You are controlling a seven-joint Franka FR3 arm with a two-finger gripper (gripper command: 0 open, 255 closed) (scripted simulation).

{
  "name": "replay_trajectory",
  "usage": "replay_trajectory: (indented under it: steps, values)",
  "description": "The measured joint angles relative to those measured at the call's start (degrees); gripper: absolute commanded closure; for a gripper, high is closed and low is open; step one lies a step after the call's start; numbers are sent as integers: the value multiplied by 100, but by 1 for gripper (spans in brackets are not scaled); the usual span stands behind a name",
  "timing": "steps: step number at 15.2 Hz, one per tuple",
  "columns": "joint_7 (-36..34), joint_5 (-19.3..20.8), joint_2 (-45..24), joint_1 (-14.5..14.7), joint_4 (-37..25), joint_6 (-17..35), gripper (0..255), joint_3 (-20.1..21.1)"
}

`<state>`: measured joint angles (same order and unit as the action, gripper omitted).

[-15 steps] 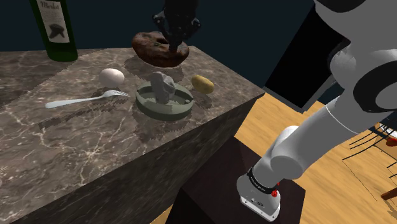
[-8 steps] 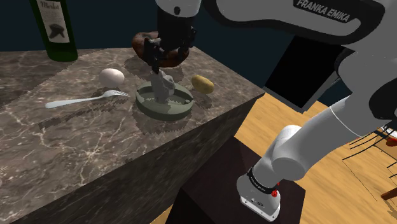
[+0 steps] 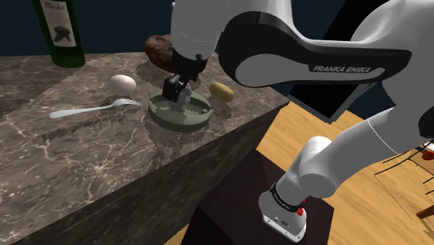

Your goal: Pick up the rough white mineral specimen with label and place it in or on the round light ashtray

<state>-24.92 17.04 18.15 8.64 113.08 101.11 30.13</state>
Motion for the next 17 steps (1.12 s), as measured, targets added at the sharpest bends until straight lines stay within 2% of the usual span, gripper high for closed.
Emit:
replay_trajectory:
  steps: [8,9,12,17]
  values:
    - [-13,24,-3,-14,201,213,0,-33]
    - [-13,24,-3,-14,201,213,255,-33]
    - [-13,199,56,-18,174,210,255,-52]
    - [24,102,58,-35,148,216,255,-82]
